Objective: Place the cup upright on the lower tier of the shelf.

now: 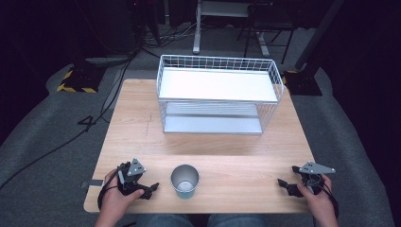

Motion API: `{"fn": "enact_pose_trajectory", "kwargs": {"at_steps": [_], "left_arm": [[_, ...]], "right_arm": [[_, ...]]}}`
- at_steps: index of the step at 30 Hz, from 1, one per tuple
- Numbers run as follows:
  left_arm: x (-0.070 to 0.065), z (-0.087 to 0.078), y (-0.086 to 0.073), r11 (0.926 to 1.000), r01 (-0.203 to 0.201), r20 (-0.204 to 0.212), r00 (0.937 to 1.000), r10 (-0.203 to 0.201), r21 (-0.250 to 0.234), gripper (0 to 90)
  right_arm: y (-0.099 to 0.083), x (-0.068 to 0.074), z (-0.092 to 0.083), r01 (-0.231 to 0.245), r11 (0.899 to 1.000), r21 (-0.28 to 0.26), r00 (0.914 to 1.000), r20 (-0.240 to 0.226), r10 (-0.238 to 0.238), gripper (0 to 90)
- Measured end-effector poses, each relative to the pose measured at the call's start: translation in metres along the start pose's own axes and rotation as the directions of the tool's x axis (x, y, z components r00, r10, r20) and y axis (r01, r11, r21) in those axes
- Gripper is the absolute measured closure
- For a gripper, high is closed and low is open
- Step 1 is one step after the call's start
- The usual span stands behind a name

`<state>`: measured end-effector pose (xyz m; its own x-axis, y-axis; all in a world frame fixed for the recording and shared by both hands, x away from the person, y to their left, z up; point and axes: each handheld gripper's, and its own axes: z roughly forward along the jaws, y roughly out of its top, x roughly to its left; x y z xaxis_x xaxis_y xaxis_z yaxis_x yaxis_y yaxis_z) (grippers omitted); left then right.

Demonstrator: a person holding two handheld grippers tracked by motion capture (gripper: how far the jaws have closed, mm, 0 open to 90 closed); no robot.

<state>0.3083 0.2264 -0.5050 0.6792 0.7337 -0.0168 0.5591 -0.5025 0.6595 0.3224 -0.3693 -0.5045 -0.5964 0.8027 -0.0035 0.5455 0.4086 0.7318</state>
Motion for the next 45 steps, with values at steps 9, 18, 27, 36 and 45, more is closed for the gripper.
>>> {"fn": "enact_pose_trajectory", "kwargs": {"at_steps": [9, 18, 27, 36, 45], "left_arm": [[0.003, -0.007, 0.003, 0.9995, 0.031, -0.001, 0.9995, -0.031, -0.007, 16.6], [-0.002, -0.024, 0.011, 0.9998, 0.01, 0.004, 0.9999, -0.01, -0.018, 15.8], [-0.016, -0.042, 0.024, 0.9978, -0.013, 0.018, 0.9997, 0.014, -0.065, 15.7], [-0.034, -0.051, 0.031, 0.9957, -0.036, 0.047, 0.9981, 0.04, -0.085, 15.7], [-0.058, -0.054, 0.034, 0.9839, -0.073, 0.104, 0.9904, 0.091, -0.163, 15.6]], "right_arm": [[0.0, 0.0, 0.0, 0.003, 1.0, 0.001, 1.0, 0.0, -0.003, 12.9], [0.0, 0.0, 0.0, 0.003, 1.0, 0.001, 1.0, 0.001, -0.003, 12.9], [0.0, 0.0, 0.0, 0.003, 1.0, 0.001, 1.0, 0.0, -0.003, 12.9], [0.0, 0.0, 0.0, 0.002, 1.0, 0.001, 1.0, -0.001, -0.002, 12.8], [0.0, 0.0, 0.001, 0.003, 1.0, 0.002, 1.0, -0.007, -0.003, 11.4]]}}
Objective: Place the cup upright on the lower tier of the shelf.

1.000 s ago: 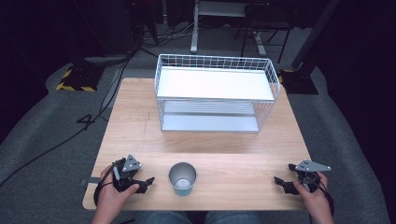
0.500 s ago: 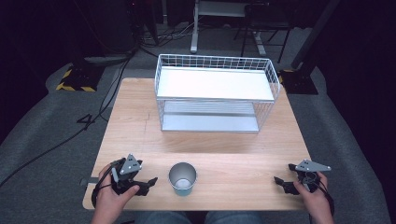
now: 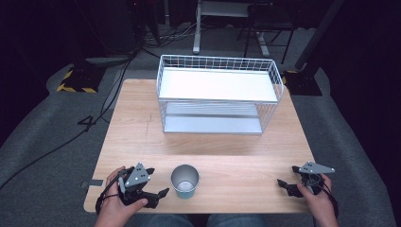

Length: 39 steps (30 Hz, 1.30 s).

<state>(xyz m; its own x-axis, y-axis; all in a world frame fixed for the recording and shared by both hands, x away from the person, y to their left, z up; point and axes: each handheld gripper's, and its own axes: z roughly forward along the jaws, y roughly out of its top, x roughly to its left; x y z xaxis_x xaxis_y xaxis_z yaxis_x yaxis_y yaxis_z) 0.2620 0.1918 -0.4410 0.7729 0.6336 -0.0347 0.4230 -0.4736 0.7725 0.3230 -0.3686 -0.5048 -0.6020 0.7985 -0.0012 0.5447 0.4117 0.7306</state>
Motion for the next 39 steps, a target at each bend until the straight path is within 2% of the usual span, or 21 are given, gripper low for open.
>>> {"fn": "enact_pose_trajectory", "kwargs": {"at_steps": [1, 2, 7, 15, 19, 26, 28, 32, 35, 39], "left_arm": [[-0.004, 0.0, 0.0, 0.9994, -0.032, -0.007, 0.9995, 0.032, -0.015, 15.6], [-0.006, 0.0, -0.001, 0.9988, -0.042, -0.008, 0.9991, 0.042, -0.025, 15.6], [-0.015, 0.004, 0.001, 0.9967, -0.05, 0.043, 0.9976, 0.053, -0.064, 15.6], [-0.024, 0.019, 0.003, 0.9942, -0.019, 0.078, 0.9966, 0.028, -0.106, 15.5], [-0.026, 0.03, 0.002, 0.9926, -0.007, 0.073, 0.9972, 0.016, -0.121, 15.5], [-0.03, 0.051, -0.002, 0.9884, -0.014, 0.085, 0.996, 0.027, -0.151, 15.5], [-0.03, 0.055, -0.003, 0.9871, -0.016, 0.077, 0.9967, 0.028, -0.159, 15.2], [-0.031, 0.061, -0.005, 0.98, -0.002, 0.081, 0.9966, 0.018, -0.199, 15.2], [-0.032, 0.066, -0.007, 0.9748, 0.005, 0.072, 0.9974, 0.012, -0.223, 15.3], [-0.036, 0.072, -0.008, 0.9744, -0.008, 0.047, 0.9987, 0.019, -0.225, 15.3]], "right_arm": [[0.0, 0.0, 0.0, 0.001, 1.0, 0.0, 1.0, 0.0, -0.001, 11.3], [0.0, 0.0, 0.0, 0.001, 1.0, 0.001, 1.0, 0.0, -0.001, 11.1], [0.0, 0.0, 0.0, 0.003, 1.0, 0.002, 1.0, -0.002, -0.003, 10.5], [0.001, 0.0, 0.001, 0.002, 1.0, 0.005, 1.0, -0.003, -0.002, 10.2], [0.001, 0.0, 0.001, 0.003, 1.0, 0.004, 1.0, -0.003, -0.003, 10.2], [0.001, 0.0, 0.001, 0.004, 1.0, 0.004, 1.0, -0.003, -0.004, 10.2], [0.001, 0.0, 0.001, 0.003, 1.0, 0.004, 1.0, -0.003, -0.003, 10.2], [0.001, 0.0, 0.001, 0.002, 1.0, 0.005, 1.0, -0.004, -0.002, 10.0], [0.001, 0.0, 0.001, 0.002, 1.0, 0.005, 1.0, -0.004, -0.002, 10.0], [0.001, 0.0, 0.001, 0.002, 1.0, 0.005, 1.0, -0.004, -0.002, 10.0]]}}
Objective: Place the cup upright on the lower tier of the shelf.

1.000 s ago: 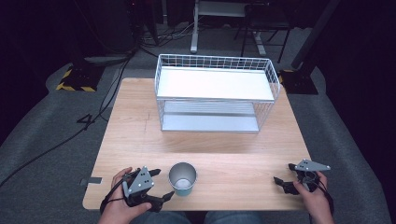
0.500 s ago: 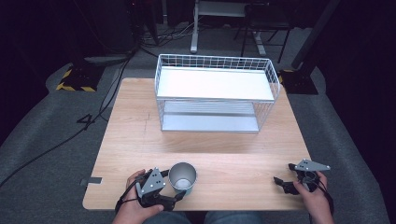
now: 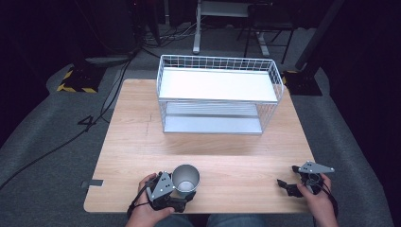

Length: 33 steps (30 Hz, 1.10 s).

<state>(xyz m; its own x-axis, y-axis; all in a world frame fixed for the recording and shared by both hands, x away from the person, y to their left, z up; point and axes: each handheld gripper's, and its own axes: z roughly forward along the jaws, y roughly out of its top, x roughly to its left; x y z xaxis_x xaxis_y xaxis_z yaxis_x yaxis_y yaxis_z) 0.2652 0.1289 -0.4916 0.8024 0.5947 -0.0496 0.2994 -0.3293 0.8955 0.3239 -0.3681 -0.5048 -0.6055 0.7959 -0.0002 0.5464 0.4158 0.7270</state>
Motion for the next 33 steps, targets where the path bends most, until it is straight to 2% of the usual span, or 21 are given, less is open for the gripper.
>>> {"fn": "enact_pose_trajectory", "kwargs": {"at_steps": [2, 4, 13, 26, 33], "left_arm": [[-0.001, 0.003, -0.001, 0.9998, 0.001, -0.022, 0.9998, -0.002, -0.021, 15.5], [-0.002, 0.004, -0.002, 0.9996, 0.007, -0.026, 0.9996, -0.008, -0.029, 15.4], [-0.005, 0.008, -0.004, 0.999, 0.009, -0.06, 0.9981, -0.012, -0.043, 17.8], [-0.004, 0.008, -0.003, 0.9994, 0.003, -0.057, 0.9983, -0.005, -0.034, 18.4], [-0.001, 0.002, 0.006, 0.9983, 0.026, -0.047, 0.9985, -0.028, -0.052, 18.5]], "right_arm": [[0.0, 0.0, 0.0, 0.0, 1.0, 0.0, 1.0, 0.0, 0.0, 10.0], [0.0, 0.0, 0.0, 0.0, 1.0, 0.0, 1.0, 0.0, 0.0, 10.0], [0.0, 0.0, 0.0, 0.0, 1.0, 0.0, 1.0, 0.0, 0.0, 10.0], [0.0, 0.0, 0.0, 0.001, 1.0, 0.0, 1.0, 0.002, -0.001, 9.8], [0.0, 0.0, 0.001, -0.005, 1.0, 0.002, 0.9999, 0.013, 0.005, 7.6]]}}
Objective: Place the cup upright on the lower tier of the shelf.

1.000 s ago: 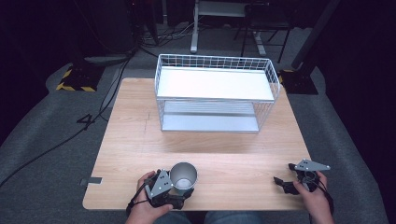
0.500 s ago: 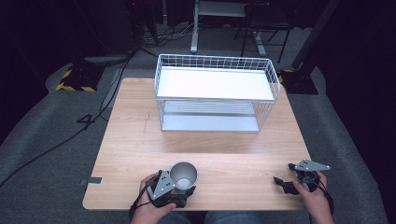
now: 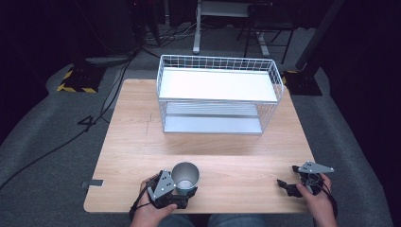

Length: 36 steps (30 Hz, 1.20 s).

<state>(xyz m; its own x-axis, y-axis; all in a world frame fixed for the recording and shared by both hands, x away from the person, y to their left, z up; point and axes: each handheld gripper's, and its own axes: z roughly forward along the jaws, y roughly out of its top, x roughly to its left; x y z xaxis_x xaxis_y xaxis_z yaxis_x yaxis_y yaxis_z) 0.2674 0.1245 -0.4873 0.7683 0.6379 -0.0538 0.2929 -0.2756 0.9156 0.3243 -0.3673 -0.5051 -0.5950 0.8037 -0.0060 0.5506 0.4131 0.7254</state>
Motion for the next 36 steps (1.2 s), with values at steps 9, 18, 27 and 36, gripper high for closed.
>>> {"fn": "enact_pose_trajectory", "kwargs": {"at_steps": [9, 18, 27, 36], "left_arm": [[0.004, -0.005, 0.023, 1.0, 0.004, 0.008, 1.0, -0.004, -0.005, 18.5], [0.012, -0.005, 0.044, 0.9998, 0.001, 0.018, 0.9998, 0.0, -0.018, 18.4], [0.023, 0.002, 0.068, 0.9999, 0.004, 0.017, 0.9998, -0.004, -0.014, 18.4], [0.037, 0.019, 0.082, 0.9995, 0.007, -0.012, 0.9999, -0.007, -0.032, 18.4]], "right_arm": [[0.002, 0.001, 0.003, -0.011, 1.0, 0.02, 0.9999, 0.007, 0.011, 0.0], [0.002, 0.0, 0.004, -0.011, 1.0, 0.019, 0.9999, 0.007, 0.011, 0.0], [0.002, 0.0, 0.004, -0.011, 1.0, 0.019, 0.9999, 0.007, 0.011, 0.0], [0.002, 0.001, 0.004, -0.011, 1.0, 0.019, 0.9999, 0.008, 0.011, 0.1]]}}
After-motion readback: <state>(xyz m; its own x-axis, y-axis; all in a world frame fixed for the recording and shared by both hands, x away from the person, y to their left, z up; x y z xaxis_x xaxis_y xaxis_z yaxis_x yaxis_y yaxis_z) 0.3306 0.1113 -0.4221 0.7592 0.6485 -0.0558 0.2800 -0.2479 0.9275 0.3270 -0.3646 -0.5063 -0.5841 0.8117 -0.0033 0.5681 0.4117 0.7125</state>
